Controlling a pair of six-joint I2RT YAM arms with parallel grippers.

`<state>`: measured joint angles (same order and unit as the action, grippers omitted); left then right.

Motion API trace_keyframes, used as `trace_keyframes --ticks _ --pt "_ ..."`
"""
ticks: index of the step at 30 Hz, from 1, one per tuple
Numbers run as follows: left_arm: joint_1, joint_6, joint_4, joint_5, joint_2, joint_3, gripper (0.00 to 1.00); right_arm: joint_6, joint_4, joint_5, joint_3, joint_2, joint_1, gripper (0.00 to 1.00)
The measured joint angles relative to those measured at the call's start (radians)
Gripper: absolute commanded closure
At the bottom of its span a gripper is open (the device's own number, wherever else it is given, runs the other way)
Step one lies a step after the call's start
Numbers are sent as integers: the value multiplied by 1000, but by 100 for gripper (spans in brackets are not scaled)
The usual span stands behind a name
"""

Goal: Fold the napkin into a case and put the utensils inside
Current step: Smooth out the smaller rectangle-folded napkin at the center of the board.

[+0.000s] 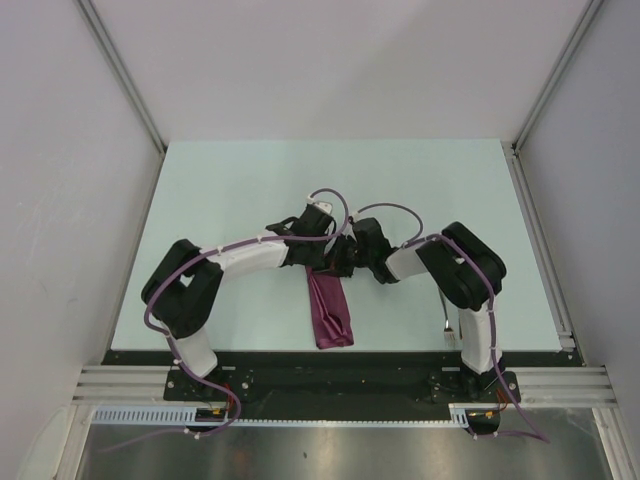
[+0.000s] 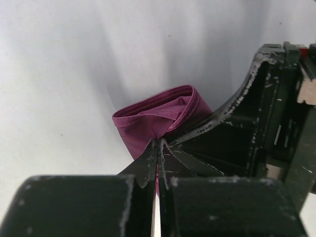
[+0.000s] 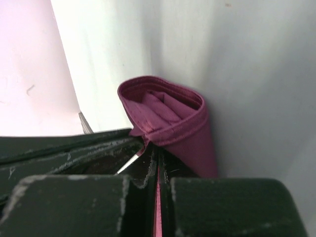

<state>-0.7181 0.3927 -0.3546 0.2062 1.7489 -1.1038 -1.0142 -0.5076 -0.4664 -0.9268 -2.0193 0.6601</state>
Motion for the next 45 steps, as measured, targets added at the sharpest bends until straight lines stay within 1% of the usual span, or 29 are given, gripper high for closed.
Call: trace_keyframes --ticks 5,11,18,19,21,22,25,27,30,31,32,35,38,39,41,42,45 --pt "0 17 0 -19 -3 2 100 -58 -60 -21 -13 -42 0 100" --pt "2 53 10 -26 -31 36 100 -165 -128 -31 -14 -81 0 100" --pt "2 68 31 -26 -48 60 99 -180 -140 -28 -14 -84 2 100" --pt "3 69 31 -26 -48 60 95 -175 -139 -27 -12 -81 2 100" --pt "2 71 32 -34 -48 60 92 -163 -140 -19 8 -65 -2 100" --pt "2 72 32 -40 -48 60 88 -158 -137 -18 25 -48 -5 100" --pt "1 78 33 -57 -48 60 82 -128 -100 -21 59 -1 -16 100" --pt "1 79 33 -60 -51 60 78 -100 -63 -23 69 34 -26 96" --pt "1 80 34 -64 -70 60 67 -43 -4 -30 87 100 -37 92" --pt "1 81 34 -67 -77 60 60 -19 26 -30 89 126 -40 91" --pt "1 82 35 -69 -87 60 57 6 60 -29 89 154 -42 86" --pt "1 89 30 -76 -119 60 53 106 182 -16 89 246 -43 82" --pt "1 97 29 -82 -182 85 61 220 307 13 110 344 -34 81" --pt "1 103 31 -86 -220 113 67 252 349 24 125 376 -29 81" --pt "1 116 35 -98 -298 181 73 304 420 47 163 432 -12 82" --pt "1 131 34 -109 -335 219 78 325 455 61 183 456 -1 82" --pt "0 174 53 -163 -409 340 81 366 546 116 223 495 55 85"
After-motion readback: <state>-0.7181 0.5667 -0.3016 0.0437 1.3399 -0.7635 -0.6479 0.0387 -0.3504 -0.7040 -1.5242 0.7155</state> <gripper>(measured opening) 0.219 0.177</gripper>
